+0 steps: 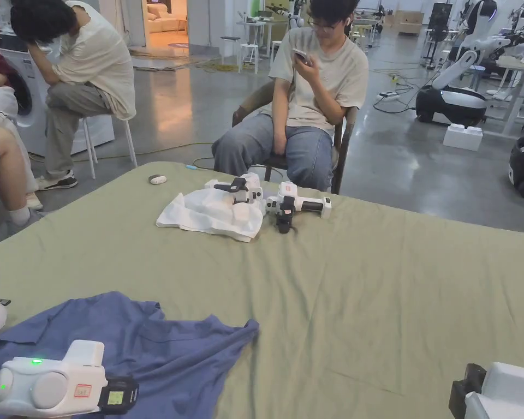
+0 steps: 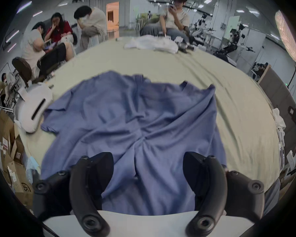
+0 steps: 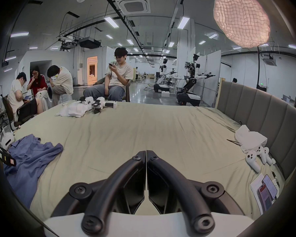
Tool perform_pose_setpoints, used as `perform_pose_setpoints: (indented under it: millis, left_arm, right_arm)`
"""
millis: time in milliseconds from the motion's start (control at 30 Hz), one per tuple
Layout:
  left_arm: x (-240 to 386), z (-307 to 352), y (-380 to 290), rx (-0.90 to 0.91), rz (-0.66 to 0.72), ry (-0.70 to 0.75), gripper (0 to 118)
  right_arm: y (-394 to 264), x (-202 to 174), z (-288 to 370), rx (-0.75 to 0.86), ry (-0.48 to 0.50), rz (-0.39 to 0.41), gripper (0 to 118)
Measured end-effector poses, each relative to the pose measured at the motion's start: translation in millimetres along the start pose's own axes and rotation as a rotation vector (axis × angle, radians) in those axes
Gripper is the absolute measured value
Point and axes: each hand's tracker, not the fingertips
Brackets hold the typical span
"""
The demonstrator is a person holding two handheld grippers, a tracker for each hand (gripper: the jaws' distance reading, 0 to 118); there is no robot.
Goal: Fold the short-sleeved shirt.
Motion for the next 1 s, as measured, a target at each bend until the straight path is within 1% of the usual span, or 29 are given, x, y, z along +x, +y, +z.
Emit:
perform_pose_setpoints:
  millis: [33, 100, 167, 233, 267, 333, 367, 400, 467, 567, 633, 667, 767, 900, 1000]
  left_arm:
    - [0.4, -8.9, -1.0, -0.014, 0.001, 0.006, 86]
    - [-6.9, -39.1, -2.9, -0.067, 0.001, 0.064, 86]
    - [-6.1, -54.2, -4.0, -0.098, -0.015, 0.118, 84]
    - [-2.9, -54.1, -9.6, -0.042, -0.039, 0.109, 80]
    - [0.3, -54.6, -7.3, -0.036, -0.054, 0.12, 72]
    - [2.8, -52.0, -10.2, 0.002, -0.09, 0.112, 29]
    - [6.3, -51.6, -10.0, 0.022, -0.108, 0.118, 12]
    - [10.3, -55.1, -9.7, 0.015, -0.135, 0.14, 3]
    - [9.9, -59.7, -15.0, 0.006, -0.168, 0.142, 1]
    - [-0.9, -58.1, -11.2, 0.017, -0.121, 0.11, 0]
    - [-10.0, -48.5, -11.9, 0.086, -0.062, 0.069, 0]
    - [-12.7, -41.8, -11.2, 0.137, -0.055, 0.068, 0]
    - [-12.7, -15.2, -6.9, 0.217, -0.027, 0.043, 0]
    - [-5.2, 28.1, 0.8, 0.31, -0.072, 0.026, 0]
    - [-9.2, 54.4, 12.4, 0.396, -0.034, 0.016, 0]
  right_arm:
    - [-1.0, -1.3, -0.4, -0.003, 0.002, 0.003, 0]
    - [-2.9, -3.9, -1.8, -0.012, 0.005, 0.01, 0]
    - [-3.8, -4.4, -3.0, -0.02, 0.008, 0.014, 0]
    - [-4.6, -4.9, -4.1, -0.027, 0.003, 0.023, 0]
    - [-4.8, -4.8, -4.8, -0.029, 0.001, 0.026, 0]
    - [-6.1, -3.5, -6.7, -0.031, -0.003, 0.026, 0]
    - [-6.4, -3.5, -7.8, -0.034, -0.006, 0.026, 0]
    - [-6.8, -3.6, -8.9, -0.037, -0.006, 0.027, 0]
    - [-7.6, -3.6, -9.8, -0.042, -0.006, 0.025, 0]
    - [-8.4, -3.5, -10.6, -0.046, -0.008, 0.031, 0]
    - [-8.3, -2.6, -10.2, -0.045, -0.009, 0.031, 0]
    - [-7.9, -2.1, -9.9, -0.042, -0.01, 0.031, 0]
    - [-5.5, 0.5, -9.1, -0.037, -0.009, 0.027, 0]
    - [0.6, 2.0, -5.3, -0.022, -0.008, 0.025, 0]
    - [3.7, 3.2, -3.1, -0.011, -0.007, 0.022, 0]
